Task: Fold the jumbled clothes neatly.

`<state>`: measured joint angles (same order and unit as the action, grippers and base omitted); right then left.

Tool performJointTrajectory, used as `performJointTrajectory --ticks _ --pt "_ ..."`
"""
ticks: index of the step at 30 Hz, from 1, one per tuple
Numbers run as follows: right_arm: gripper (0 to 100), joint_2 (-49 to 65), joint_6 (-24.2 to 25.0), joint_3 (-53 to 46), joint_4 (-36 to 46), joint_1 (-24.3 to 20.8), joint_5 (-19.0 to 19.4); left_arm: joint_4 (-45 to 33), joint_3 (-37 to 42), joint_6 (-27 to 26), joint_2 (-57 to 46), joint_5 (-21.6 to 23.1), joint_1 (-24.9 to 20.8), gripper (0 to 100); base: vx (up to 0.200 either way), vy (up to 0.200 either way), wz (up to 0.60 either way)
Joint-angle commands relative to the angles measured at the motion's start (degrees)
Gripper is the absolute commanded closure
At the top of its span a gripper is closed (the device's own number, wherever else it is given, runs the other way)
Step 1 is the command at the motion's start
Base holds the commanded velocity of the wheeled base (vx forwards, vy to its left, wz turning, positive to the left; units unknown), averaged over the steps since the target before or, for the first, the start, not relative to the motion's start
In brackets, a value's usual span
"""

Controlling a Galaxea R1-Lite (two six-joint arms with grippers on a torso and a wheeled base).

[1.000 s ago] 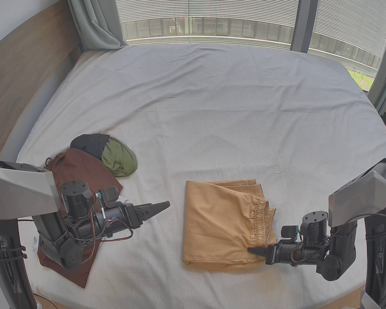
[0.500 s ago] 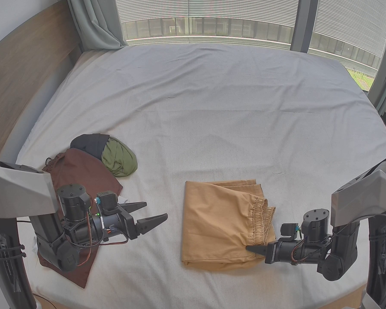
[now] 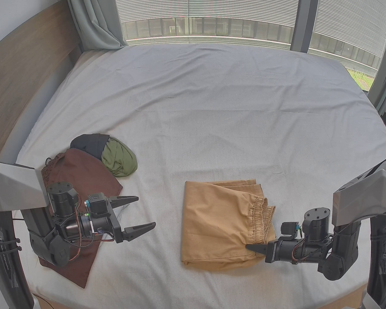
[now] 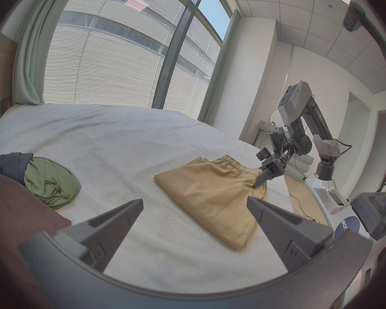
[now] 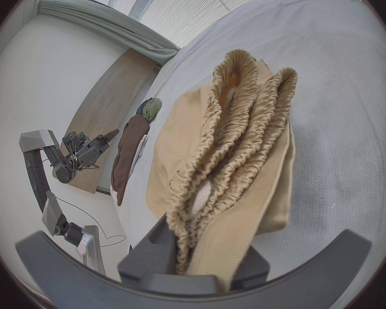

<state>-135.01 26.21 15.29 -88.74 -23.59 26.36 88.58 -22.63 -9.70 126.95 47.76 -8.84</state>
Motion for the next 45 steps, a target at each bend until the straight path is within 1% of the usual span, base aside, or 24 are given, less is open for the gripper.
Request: performJointTrajectory --ticks 1,14,18,27,28,31,35,41,42,45 --pt "100 1.68 -0.02 0.01 -0.03 -0.14 0.01 0.02 0.21 -0.05 0.14 0.05 0.31 0 0.0 0.0 0.0" --pt "100 9.5 0.25 2.55 0.14 -1.9 1.24 0.1 0.65 -0.05 -0.04 0.14 -0.13 0 0.0 0.0 0.0" --pt "100 11.79 2.18 4.84 0.23 -2.08 2.03 0.1 0.74 -0.05 -0.39 0.14 -0.13 0 0.0 0.0 0.0" --pt "100 12.75 2.62 6.77 0.32 -2.34 2.82 0.1 1.18 0.04 -0.57 0.23 -0.13 0 0.0 0.0 0.0" --pt "100 14.95 2.71 7.3 0.32 -1.99 5.28 0.1 1.27 0.12 -0.57 0.14 -0.21 0 0.0 0.0 0.0" --pt "100 16.18 3.59 7.83 0.41 -1.72 7.66 0.1 1.27 0.12 -0.57 0.14 -0.21 0 0.0 0.0 0.0" --pt "100 17.15 5.17 9.32 0.41 -1.37 9.68 0.1 1.36 0.12 -0.57 0.14 -0.21 0 0.0 0.0 0.0" --pt "100 17.24 6.05 11.87 0.49 -0.05 12.32 0.1 1.8 0.12 -0.65 0.14 -0.21 0 0.0 0.0 0.0" --pt "100 17.15 7.1 13.1 0.49 0.3 13.02 0.1 1.88 0.12 -0.65 0.23 -0.21 0 0.0 0.0 0.0" --pt "100 16.97 8.86 14.95 0.49 0.83 13.19 0.1 1.88 0.12 -0.65 0.23 -0.21 0 0.0 0.0 0.0"
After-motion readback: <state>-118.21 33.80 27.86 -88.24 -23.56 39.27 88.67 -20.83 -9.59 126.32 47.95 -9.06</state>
